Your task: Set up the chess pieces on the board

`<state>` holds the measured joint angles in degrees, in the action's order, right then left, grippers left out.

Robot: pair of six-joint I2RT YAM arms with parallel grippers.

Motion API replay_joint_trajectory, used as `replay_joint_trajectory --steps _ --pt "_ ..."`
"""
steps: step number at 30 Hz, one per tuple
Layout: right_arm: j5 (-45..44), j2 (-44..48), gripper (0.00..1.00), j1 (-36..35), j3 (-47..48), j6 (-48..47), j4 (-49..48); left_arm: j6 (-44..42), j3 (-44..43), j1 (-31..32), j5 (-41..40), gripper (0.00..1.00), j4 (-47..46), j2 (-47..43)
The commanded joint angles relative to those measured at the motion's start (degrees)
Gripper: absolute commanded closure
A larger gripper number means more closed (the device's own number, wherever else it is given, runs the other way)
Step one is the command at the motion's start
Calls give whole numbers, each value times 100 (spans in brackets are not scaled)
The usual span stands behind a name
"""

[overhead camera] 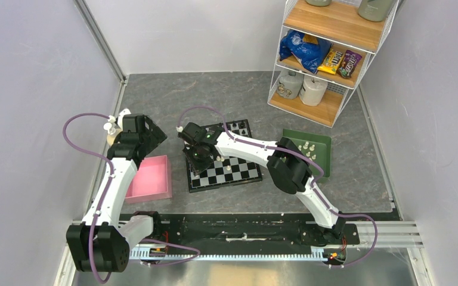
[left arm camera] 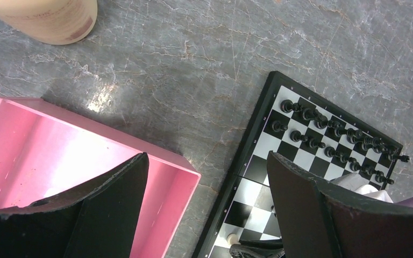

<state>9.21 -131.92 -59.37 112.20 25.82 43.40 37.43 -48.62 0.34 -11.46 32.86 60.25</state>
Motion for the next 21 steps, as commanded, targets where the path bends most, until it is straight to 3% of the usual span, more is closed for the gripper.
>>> replay_joint_trajectory --steps 1,21 --pt "164 175 77 -26 47 -100 -125 -65 11 -109 -6 12 -157 -58" --pt "166 104 71 -24 223 -94 -139 -78 19 -190 16 13 -168 -44"
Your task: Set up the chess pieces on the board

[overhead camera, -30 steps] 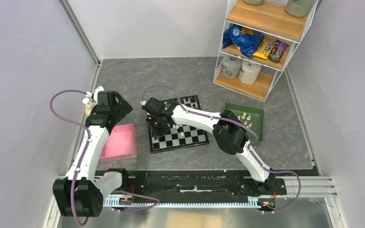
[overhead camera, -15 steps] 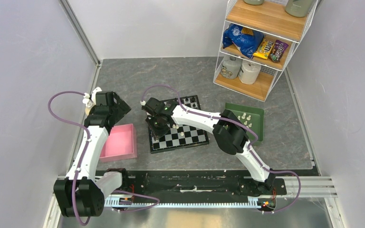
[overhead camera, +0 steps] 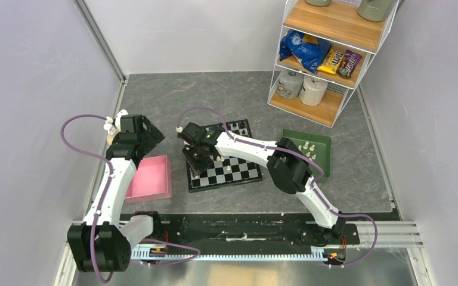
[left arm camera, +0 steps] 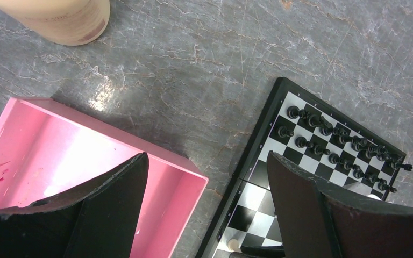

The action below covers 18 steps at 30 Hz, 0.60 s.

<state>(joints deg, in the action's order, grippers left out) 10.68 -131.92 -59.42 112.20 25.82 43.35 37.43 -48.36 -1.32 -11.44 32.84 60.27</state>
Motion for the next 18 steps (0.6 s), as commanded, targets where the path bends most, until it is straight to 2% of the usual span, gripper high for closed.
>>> replay_joint_trajectory --steps 1,8,18 --pt "5 113 71 -25 234 -99 -134 -71 -7 -22 17 13 -164 -45" --pt "20 36 79 -17 283 -48 -123 -78 -16 -24 37 13 -163 -50" --pt "-90 13 79 -18 326 -84 -119 -70 -7 -29 28 13 -162 -69"
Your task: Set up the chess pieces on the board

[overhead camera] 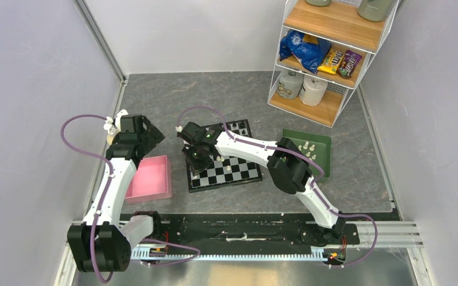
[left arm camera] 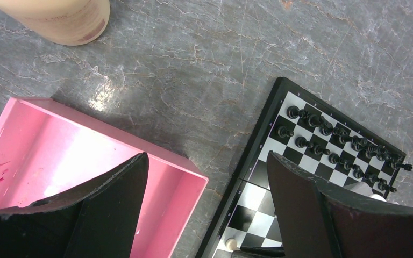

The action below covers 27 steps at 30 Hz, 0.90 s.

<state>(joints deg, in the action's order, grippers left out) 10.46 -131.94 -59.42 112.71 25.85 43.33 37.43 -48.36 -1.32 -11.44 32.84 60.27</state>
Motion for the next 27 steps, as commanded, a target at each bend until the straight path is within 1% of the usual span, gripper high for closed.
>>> replay_joint_trajectory --steps 1,4,6,12,15,19,23,25,27 --pt "-66 -4 79 -17 294 -82 -117 -69 -7 -21 29 13 -164 -68" --pt "-61 -9 77 -18 305 -88 -114 -78 -7 -26 34 13 -164 -64" --pt "-58 6 73 -17 288 -98 -113 -71 -7 -26 35 13 -162 -67" --pt "-43 77 69 -17 305 -109 -114 -69 -20 -27 51 13 -164 -30" --pt "-223 266 68 10 255 -154 -123 -78 -25 -25 46 13 -164 -45" --pt "-359 608 68 176 181 -144 -150 -87 -50 -26 65 13 -164 -51" --pt "-599 956 66 400 -116 -89 -318 -78 -60 -24 68 13 -167 -87" --pt "-630 988 63 519 -170 -34 -336 -77 -60 -25 77 13 -164 -91" --pt "-648 904 63 624 -170 44 -272 -69 -60 -26 85 13 -168 -85"
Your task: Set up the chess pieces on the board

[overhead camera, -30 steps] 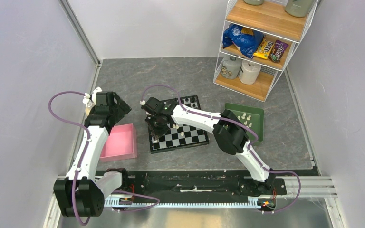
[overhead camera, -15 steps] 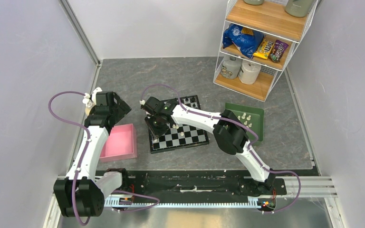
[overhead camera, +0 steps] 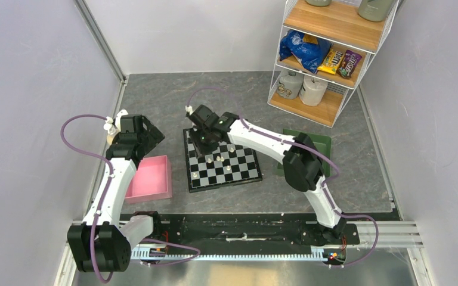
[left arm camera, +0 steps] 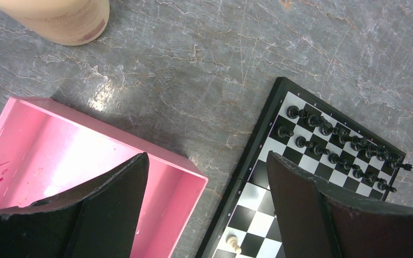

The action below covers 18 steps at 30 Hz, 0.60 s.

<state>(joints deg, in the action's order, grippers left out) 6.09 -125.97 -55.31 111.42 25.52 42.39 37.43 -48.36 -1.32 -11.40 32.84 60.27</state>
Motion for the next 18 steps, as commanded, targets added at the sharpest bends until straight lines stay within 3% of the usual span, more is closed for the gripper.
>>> replay_joint_trajectory --steps 1,18 --pt "-205 258 63 257 -33 129 -132 -69 -60 -28 98 13 -173 -81" --pt "-17 -507 62 329 238 118 357 -148 46 -30 202 14 -248 -208"
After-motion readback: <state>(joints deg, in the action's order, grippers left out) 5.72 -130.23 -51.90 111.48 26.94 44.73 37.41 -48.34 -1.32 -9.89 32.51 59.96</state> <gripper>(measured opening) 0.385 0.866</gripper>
